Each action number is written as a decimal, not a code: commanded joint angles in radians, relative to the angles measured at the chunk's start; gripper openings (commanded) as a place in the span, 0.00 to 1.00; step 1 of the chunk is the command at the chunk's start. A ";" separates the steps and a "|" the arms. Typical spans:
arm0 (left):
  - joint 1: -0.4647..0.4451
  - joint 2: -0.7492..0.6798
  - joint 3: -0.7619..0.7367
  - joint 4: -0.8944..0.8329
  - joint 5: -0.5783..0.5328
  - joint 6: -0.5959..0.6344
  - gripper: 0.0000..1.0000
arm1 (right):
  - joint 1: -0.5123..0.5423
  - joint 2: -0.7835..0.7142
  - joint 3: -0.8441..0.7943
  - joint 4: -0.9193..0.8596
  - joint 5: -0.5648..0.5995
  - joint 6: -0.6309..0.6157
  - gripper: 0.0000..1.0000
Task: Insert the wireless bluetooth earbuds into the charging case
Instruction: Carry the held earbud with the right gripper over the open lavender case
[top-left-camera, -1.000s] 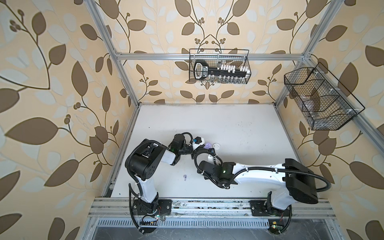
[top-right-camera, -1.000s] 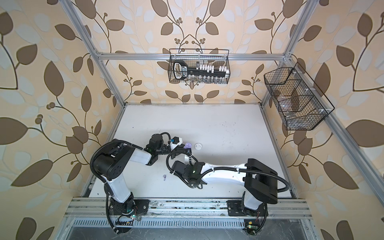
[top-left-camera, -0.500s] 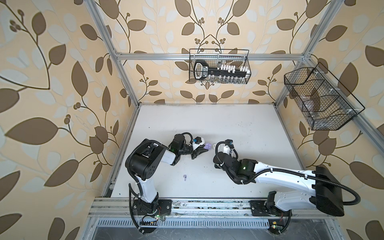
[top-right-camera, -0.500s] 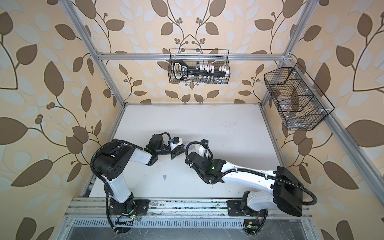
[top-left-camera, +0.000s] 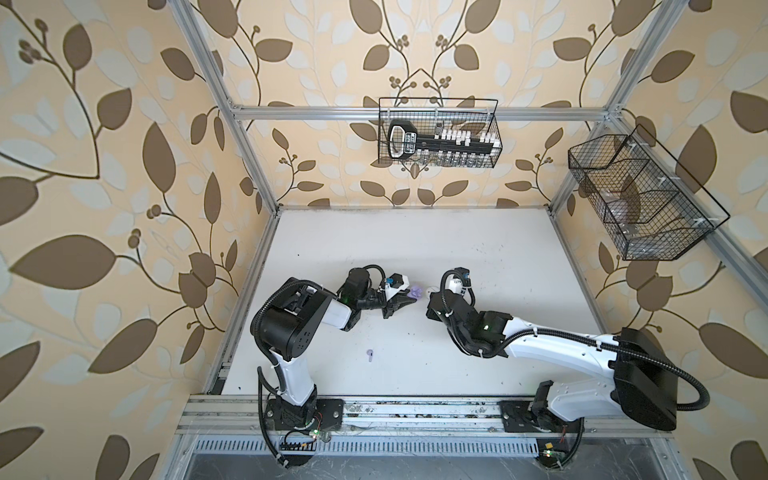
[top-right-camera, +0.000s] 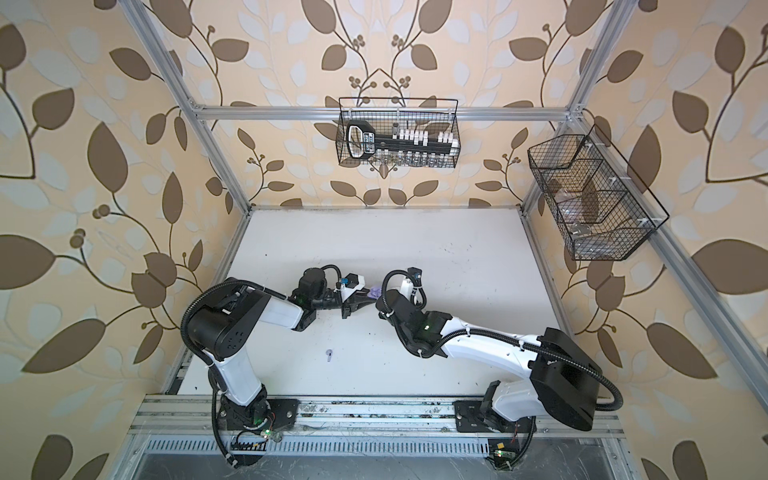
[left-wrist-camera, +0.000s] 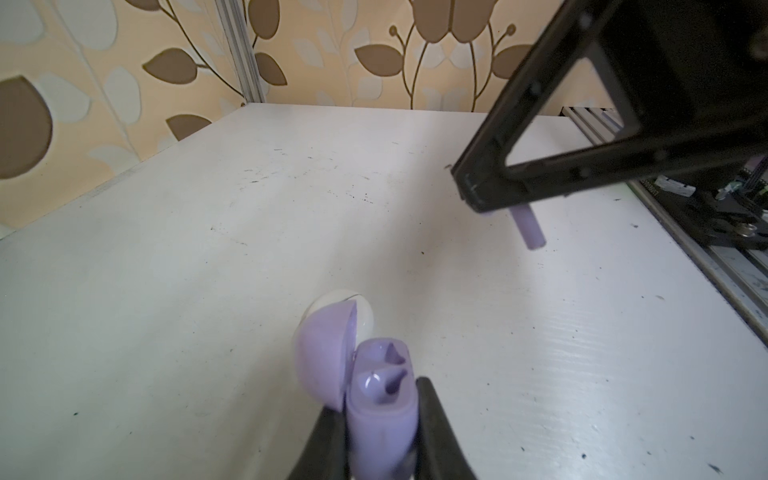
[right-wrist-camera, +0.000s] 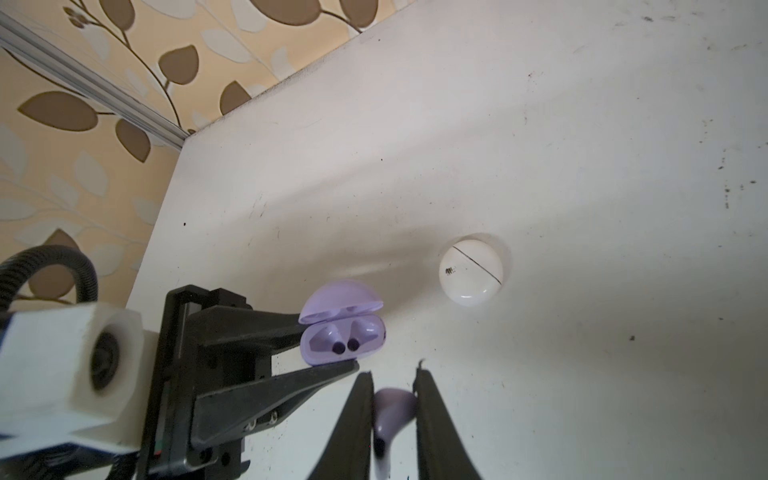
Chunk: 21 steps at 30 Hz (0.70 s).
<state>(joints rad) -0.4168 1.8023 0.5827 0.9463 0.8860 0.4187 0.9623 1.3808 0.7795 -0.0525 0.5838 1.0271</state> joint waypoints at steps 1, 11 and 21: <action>0.013 0.002 0.006 0.042 0.015 -0.004 0.01 | -0.007 0.028 -0.011 0.078 0.009 -0.004 0.19; 0.013 0.009 0.005 0.069 -0.005 -0.030 0.01 | -0.017 0.093 -0.050 0.245 0.033 0.002 0.20; 0.027 0.025 0.006 0.130 -0.021 -0.089 0.01 | -0.017 0.158 -0.068 0.394 0.062 0.001 0.20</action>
<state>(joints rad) -0.4038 1.8210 0.5827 1.0016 0.8703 0.3607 0.9474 1.5105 0.7273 0.2699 0.6121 1.0275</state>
